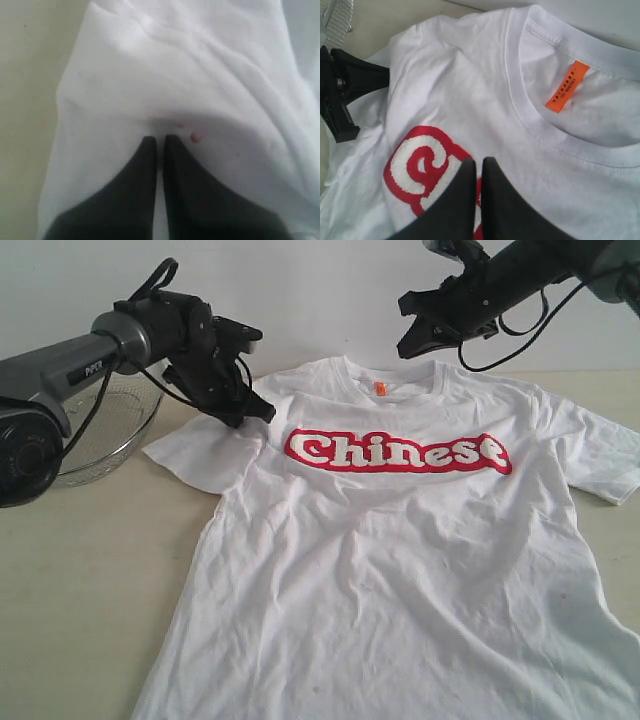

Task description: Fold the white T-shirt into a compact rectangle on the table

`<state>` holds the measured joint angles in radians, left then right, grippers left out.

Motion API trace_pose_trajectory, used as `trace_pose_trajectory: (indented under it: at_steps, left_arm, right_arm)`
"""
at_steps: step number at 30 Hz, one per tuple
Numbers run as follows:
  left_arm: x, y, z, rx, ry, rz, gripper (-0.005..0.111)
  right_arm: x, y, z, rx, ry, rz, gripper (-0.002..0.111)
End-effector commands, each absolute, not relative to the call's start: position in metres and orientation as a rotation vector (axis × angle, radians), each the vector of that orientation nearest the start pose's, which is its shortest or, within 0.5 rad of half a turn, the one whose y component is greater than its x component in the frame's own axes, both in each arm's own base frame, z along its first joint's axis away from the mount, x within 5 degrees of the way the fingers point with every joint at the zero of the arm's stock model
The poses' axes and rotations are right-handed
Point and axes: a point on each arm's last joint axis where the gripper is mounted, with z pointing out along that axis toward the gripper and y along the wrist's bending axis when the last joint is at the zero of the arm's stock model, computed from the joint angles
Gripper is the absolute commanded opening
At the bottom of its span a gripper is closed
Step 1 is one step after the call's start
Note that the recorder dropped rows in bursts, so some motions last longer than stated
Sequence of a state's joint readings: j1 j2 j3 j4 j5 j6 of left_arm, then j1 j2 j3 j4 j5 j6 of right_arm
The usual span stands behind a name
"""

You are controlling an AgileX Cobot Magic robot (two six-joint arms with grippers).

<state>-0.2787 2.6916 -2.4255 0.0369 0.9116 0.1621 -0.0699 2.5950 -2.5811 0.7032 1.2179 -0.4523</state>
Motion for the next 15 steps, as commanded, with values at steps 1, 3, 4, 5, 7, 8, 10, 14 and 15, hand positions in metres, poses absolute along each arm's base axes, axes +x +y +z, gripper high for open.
trace_pose_trajectory:
  at_steps: [1,3,4,5,7,8,10,14,15]
  left_arm:
    - [0.5463,-0.1515,0.0968,0.582,2.601,0.063,0.004]
    - [0.5481,-0.1512,0.0968,0.571,2.594,0.074,0.004]
    - [0.5489,-0.1508,0.0966,0.567,2.590,0.081,0.004]
    - [0.5495,-0.1501,0.0978,0.570,2.584,0.095,0.004]
    - [0.5514,-0.1474,0.1004,0.549,2.573,0.138,0.004]
    - [0.5523,-0.1467,0.1032,0.550,2.563,0.152,0.004]
    - [0.5533,-0.1454,0.1051,0.554,2.553,0.177,0.004]
    - [0.5531,-0.1445,0.1050,0.559,2.556,0.191,0.004]
    - [0.5531,-0.1445,0.1050,0.559,2.556,0.191,0.004]
  right_arm:
    - [0.5468,0.0180,0.2229,-0.359,2.417,0.754,0.000]
    - [0.5468,0.0180,0.2229,-0.362,2.416,0.753,0.000]
    - [0.5468,0.0180,0.2229,-0.364,2.415,0.752,0.000]
    - [0.5468,0.0180,0.2229,-0.364,2.415,0.752,0.000]
    - [0.5468,0.0180,0.2229,-0.367,2.414,0.751,0.000]
    - [0.5468,0.0180,0.2229,-0.367,2.414,0.751,0.000]
    - [0.5468,0.0180,0.2229,-0.369,2.414,0.750,0.000]
    - [0.5468,0.0182,0.2231,-0.368,2.412,0.755,0.000]
    - [0.5468,0.0182,0.2231,-0.368,2.412,0.755,0.000]
